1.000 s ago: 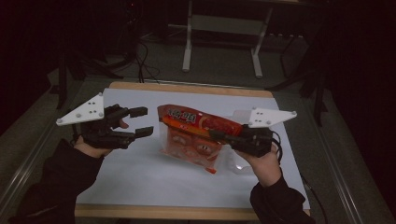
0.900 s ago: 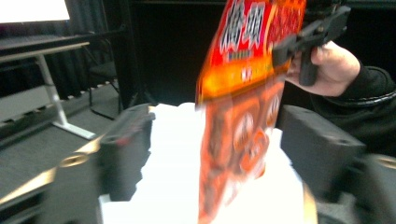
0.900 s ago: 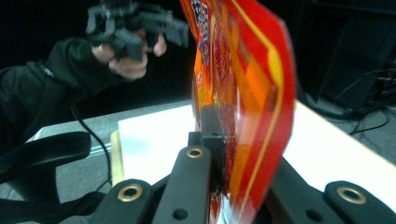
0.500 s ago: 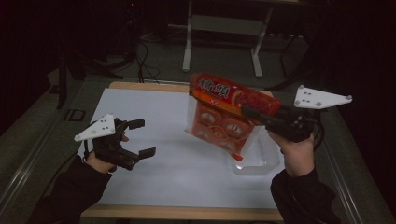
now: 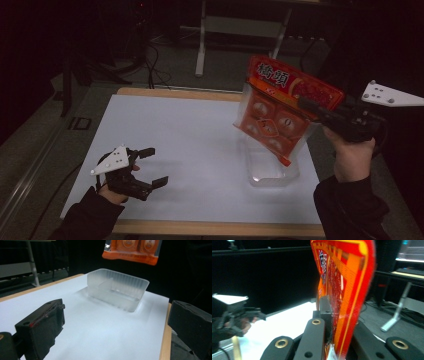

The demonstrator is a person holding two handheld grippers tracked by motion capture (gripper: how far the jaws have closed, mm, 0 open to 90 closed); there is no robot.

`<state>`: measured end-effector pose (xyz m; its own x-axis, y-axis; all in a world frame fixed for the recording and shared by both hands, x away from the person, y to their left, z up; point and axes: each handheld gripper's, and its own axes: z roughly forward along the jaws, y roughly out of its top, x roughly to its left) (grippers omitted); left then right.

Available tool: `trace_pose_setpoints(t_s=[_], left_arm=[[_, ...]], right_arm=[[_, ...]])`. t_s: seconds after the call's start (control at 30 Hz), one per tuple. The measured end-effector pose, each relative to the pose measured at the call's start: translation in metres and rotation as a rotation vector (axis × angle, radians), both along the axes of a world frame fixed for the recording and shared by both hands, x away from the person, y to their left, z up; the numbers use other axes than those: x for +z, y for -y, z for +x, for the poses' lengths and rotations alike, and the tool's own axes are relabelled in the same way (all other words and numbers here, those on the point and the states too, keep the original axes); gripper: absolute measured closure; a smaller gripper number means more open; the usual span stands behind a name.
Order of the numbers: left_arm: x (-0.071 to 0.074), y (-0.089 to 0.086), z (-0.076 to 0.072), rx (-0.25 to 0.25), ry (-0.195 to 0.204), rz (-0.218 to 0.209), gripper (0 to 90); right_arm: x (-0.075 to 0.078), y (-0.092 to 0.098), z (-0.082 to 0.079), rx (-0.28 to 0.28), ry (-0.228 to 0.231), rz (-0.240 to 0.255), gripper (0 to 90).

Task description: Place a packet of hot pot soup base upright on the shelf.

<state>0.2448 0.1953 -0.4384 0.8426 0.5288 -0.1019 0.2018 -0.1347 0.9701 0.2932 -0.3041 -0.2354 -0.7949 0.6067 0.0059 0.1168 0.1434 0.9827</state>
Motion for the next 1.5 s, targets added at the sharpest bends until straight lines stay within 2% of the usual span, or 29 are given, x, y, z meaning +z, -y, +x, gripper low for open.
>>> trace_pose_setpoints(t_s=[0.07,0.13,0.2,0.23,0.33,0.37,0.67,0.97,1.13,1.2,1.23,1.3,1.5], left_arm=[[-0.006,0.000,-0.003,0.014,-0.001,0.009,1.1],[-0.013,-0.001,-0.005,0.026,-0.020,0.005,1.1],[-0.013,-0.001,-0.005,0.026,-0.020,0.005,1.1],[-0.023,-0.003,-0.008,0.042,-0.024,-0.012,1.1],[-0.030,-0.005,-0.009,0.059,-0.039,-0.023,1.1],[-0.030,-0.005,-0.009,0.059,-0.039,-0.023,1.1],[-0.046,-0.003,-0.010,0.064,-0.038,0.022,1.1],[-0.049,-0.008,-0.009,0.075,-0.039,0.007,1.1],[-0.051,-0.009,-0.008,0.078,-0.044,-0.001,1.1],[-0.051,-0.009,-0.008,0.078,-0.044,-0.001,1.1],[-0.052,-0.008,-0.008,0.074,-0.046,-0.003,1.1],[-0.053,-0.008,-0.008,0.073,-0.050,-0.002,1.1],[-0.053,-0.008,-0.008,0.067,-0.047,-0.013,1.1]], right_arm=[[-0.002,0.007,0.002,-0.030,-0.004,-0.007,90.0],[-0.006,0.014,0.004,-0.061,-0.006,-0.015,90.0],[-0.009,0.018,0.006,-0.070,-0.015,-0.012,90.0],[-0.019,0.026,0.012,-0.091,-0.040,-0.002,90.0],[-0.031,0.032,0.017,-0.109,-0.068,0.003,90.0],[-0.031,0.032,0.017,-0.109,-0.068,0.003,90.0],[-0.072,0.035,0.036,-0.124,-0.109,0.022,90.0],[-0.103,0.034,0.043,-0.141,-0.162,0.008,90.0],[-0.122,0.031,0.042,-0.164,-0.177,-0.002,90.0],[-0.126,0.030,0.042,-0.166,-0.174,-0.006,90.0],[-0.137,0.029,0.041,-0.169,-0.180,-0.005,90.0],[-0.146,0.031,0.041,-0.159,-0.193,0.017,90.0],[-0.159,0.039,0.041,-0.183,-0.200,0.036,90.0]])
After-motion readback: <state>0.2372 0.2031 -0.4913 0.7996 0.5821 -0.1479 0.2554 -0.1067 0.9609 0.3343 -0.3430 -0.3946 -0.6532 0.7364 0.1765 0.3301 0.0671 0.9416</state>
